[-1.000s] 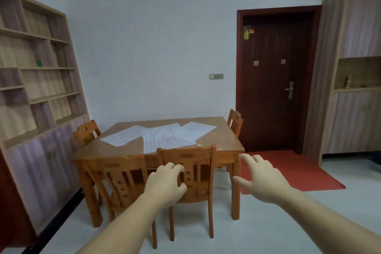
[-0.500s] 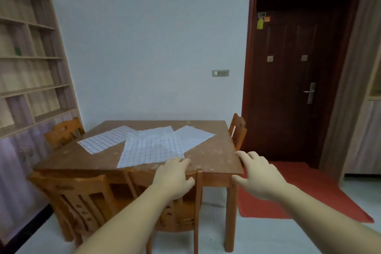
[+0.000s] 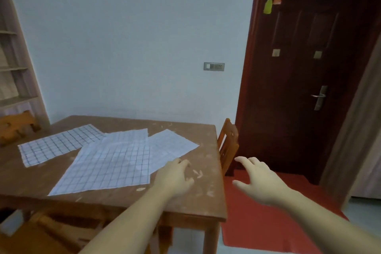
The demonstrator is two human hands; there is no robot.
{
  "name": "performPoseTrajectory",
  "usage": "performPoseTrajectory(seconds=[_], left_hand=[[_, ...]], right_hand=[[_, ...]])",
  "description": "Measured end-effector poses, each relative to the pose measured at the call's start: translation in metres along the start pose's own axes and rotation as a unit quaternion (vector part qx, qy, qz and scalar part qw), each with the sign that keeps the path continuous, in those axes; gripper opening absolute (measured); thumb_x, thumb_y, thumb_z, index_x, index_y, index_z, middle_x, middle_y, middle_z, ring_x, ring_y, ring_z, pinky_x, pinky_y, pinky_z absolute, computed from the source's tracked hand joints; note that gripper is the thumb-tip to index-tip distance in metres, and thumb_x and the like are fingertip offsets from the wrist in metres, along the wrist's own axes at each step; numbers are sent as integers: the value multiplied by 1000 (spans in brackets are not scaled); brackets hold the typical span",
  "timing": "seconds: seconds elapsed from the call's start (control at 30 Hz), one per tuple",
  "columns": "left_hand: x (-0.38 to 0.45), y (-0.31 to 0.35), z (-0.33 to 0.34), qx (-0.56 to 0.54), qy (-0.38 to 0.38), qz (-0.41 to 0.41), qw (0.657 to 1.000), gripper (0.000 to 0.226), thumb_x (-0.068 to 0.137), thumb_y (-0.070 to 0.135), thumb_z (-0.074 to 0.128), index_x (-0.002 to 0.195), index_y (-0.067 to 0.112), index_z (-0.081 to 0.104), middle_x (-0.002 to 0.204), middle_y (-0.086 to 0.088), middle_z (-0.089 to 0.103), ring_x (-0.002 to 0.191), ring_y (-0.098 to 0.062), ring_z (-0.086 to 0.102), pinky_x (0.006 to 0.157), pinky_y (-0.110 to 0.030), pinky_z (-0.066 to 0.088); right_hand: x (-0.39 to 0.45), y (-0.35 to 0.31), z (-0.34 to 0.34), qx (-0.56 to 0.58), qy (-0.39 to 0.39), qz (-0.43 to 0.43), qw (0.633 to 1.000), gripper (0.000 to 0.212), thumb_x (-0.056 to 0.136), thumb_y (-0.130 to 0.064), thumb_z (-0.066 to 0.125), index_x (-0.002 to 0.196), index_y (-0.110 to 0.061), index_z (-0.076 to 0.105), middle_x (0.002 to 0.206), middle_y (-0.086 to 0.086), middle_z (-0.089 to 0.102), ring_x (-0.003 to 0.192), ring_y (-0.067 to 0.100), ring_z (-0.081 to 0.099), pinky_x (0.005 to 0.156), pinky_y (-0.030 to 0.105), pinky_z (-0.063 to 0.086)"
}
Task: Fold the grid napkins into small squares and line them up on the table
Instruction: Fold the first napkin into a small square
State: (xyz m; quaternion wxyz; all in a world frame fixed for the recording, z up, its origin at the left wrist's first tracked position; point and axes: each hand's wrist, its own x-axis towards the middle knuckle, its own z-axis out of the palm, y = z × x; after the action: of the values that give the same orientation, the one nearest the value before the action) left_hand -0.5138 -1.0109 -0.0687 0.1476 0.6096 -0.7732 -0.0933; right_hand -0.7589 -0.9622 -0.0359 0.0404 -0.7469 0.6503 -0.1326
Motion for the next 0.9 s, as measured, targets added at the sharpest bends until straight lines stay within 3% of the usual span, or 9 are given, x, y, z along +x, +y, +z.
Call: performPoseTrajectory(seconds=[0.17,0.33,0.5,0.73,0.9], left_hand=[[89,22,29,10,4,-41,999,51,86,46,52,134,30,46,133,7,46,118,-18,48,87,-37,47],[173,59,64,-21,19,-114,993,46,85,44,51,130,33,48,129,11,48,115,-14,49,87,-35,48],[244,86,85,-24,31,-164,986,48,85,46,48,131,33,47,130,10,48,115,-15,49,88,-36,49],[316,55,115,-57,51,-267,961,48,83,48,48,129,34,48,131,10,48,113,-16,51,91,-39,48],[380,5,166,-86,52,-320,942,45,87,43,50,131,33,47,131,10,48,116,-15,48,94,-36,46]], right_hand=[[98,73,6,25,-2,-18,1000,63,85,-54,53,140,-36,31,130,-4,45,115,21,47,90,36,47],[191,143,18,153,-52,-66,985,64,85,-52,56,141,-35,32,128,-6,44,116,13,47,96,30,44],[281,202,23,109,-83,-115,984,67,85,-55,53,144,-35,27,138,-4,41,124,19,44,100,35,43],[396,210,51,86,-122,-199,969,66,88,-54,53,145,-36,25,142,-3,38,123,18,43,99,35,44],[485,203,94,56,-151,-252,954,68,89,-55,50,148,-33,24,152,-3,30,138,18,32,109,36,36]])
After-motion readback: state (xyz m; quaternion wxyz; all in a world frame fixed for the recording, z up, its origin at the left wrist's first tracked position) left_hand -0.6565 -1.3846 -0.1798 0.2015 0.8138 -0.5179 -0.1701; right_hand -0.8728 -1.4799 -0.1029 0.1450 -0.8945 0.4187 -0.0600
